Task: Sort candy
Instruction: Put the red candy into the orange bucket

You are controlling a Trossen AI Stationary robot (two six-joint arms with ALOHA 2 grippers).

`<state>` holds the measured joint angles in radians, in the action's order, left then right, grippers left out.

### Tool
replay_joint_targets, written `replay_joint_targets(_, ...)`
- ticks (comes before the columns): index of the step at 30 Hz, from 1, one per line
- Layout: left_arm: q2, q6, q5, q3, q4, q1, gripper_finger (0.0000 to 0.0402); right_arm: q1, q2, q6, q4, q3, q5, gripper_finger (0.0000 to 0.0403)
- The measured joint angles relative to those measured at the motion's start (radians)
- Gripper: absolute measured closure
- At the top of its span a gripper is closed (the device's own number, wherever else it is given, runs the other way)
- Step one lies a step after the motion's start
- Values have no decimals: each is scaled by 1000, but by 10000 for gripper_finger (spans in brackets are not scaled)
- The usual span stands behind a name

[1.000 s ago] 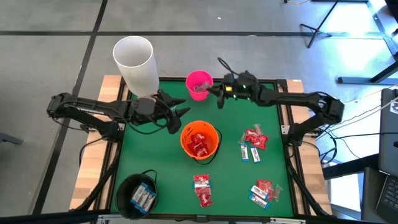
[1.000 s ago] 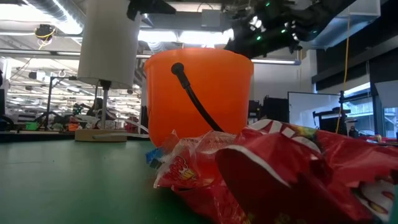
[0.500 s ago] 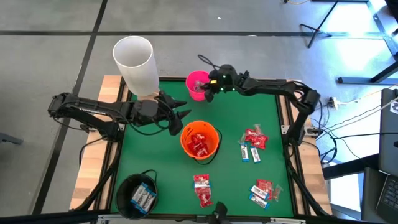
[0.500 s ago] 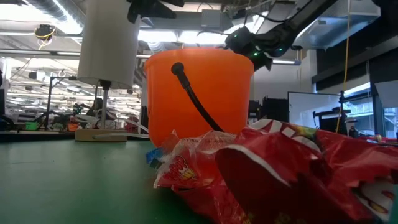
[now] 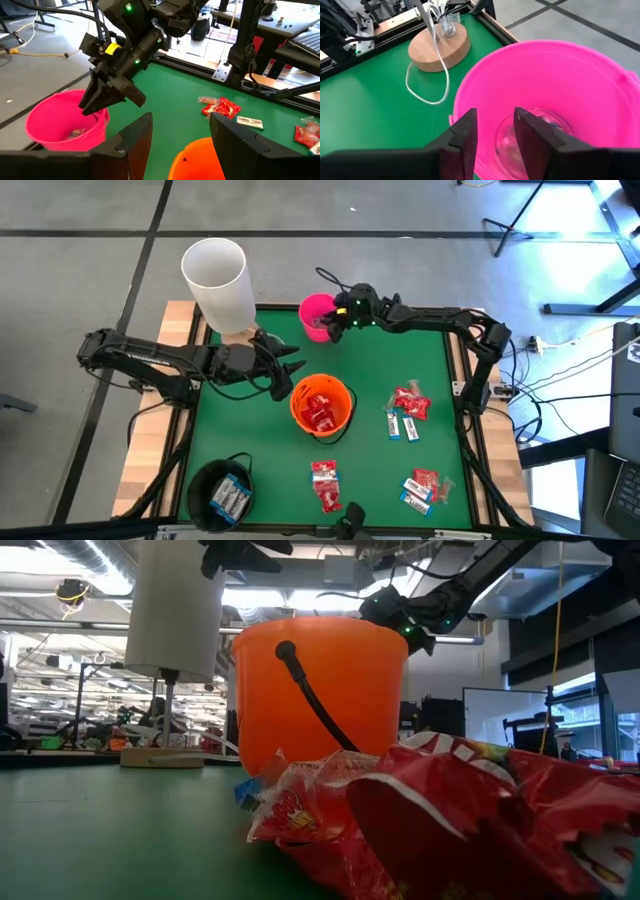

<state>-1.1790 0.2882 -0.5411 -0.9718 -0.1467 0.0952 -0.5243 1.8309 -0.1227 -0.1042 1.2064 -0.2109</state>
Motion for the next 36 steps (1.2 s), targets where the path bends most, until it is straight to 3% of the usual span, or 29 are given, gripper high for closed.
replay_joint_targets(9,0,-1,-3,0,-14,0,214,14,-164,62,172,0,-106,263)
replay_joint_targets(16,0,19,-63,0,-71,18,214,130,-381,158,493,-21,14,262)
replay_joint_targets(21,0,19,-79,0,-91,35,214,245,-551,149,510,-164,52,262)
replay_joint_targets(26,0,18,-84,0,-109,45,214,311,-732,-5,479,-363,77,262)
replay_joint_targets(29,0,19,-86,0,-109,45,214,353,-837,-122,502,-469,156,262)
replay_joint_targets(32,0,19,-86,0,-109,45,214,407,-904,-249,659,-541,300,262)
replay_joint_targets(36,0,19,-86,0,-108,45,214,486,-928,-446,852,-588,360,262)
